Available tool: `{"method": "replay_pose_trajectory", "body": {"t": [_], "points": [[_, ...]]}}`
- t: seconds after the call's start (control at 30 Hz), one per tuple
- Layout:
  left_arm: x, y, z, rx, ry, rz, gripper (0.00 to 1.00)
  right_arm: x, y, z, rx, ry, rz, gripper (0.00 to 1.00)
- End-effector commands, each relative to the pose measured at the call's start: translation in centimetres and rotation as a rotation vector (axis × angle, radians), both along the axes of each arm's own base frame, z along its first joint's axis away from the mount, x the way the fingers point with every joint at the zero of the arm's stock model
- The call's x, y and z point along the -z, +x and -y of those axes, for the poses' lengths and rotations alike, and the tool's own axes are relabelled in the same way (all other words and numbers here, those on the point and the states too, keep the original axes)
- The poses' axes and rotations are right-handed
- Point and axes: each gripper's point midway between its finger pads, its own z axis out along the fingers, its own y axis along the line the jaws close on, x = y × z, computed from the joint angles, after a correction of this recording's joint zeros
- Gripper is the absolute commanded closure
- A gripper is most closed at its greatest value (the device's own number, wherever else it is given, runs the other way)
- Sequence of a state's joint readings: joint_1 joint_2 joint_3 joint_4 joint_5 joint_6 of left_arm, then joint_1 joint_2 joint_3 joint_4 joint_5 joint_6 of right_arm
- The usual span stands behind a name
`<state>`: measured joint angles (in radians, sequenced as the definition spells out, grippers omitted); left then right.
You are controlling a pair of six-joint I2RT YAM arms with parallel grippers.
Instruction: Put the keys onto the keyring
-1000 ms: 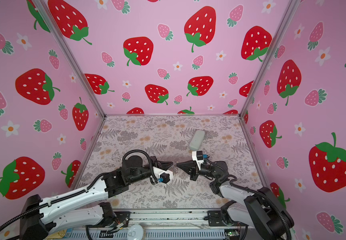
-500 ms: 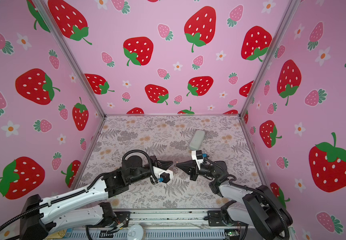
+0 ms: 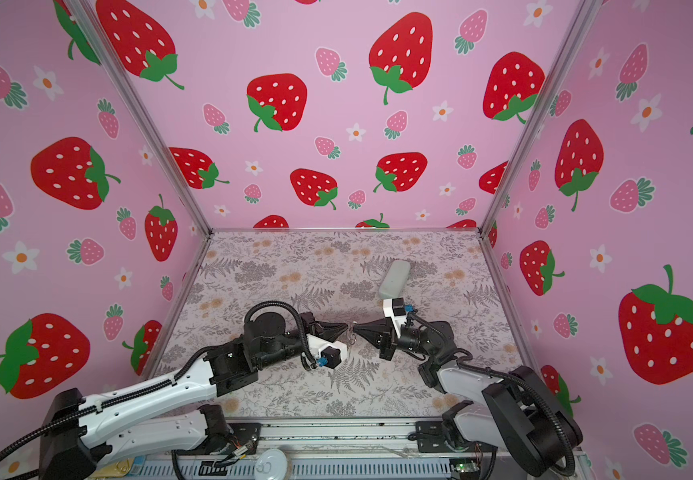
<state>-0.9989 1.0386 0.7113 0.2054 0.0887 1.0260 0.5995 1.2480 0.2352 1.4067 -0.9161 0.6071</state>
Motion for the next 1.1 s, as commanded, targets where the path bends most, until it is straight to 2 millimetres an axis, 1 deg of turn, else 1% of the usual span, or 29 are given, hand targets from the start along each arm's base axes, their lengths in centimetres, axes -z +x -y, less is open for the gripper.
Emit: {"method": "replay_pose_trajectory", "body": {"t": [0.0, 0.53, 0.67, 0.87, 1.07], "points": [[-1.5, -0.3, 0.0, 0.013, -0.03, 0.048, 1.0, -2.4, -0.3, 0.3, -0.004, 0.073, 0.072, 1.0], [-0.8, 0.1, -0.3, -0.01, -0.008, 0.052, 1.0, -3.0, -1.1, 0.6, -0.033, 0.101, 0.064, 1.0], [-0.9, 0.0, -0.3, -0.008, -0.012, 0.056, 1.0, -2.8, -1.1, 0.5, -0.038, 0.099, 0.055, 1.0], [-0.9, 0.3, -0.2, -0.016, -0.015, 0.063, 1.0, -3.0, -1.5, 0.2, -0.073, 0.103, 0.047, 1.0], [-0.7, 0.3, -0.3, -0.019, -0.008, 0.058, 1.0, -3.5, -1.5, 0.4, -0.06, 0.123, 0.064, 1.0]]}}
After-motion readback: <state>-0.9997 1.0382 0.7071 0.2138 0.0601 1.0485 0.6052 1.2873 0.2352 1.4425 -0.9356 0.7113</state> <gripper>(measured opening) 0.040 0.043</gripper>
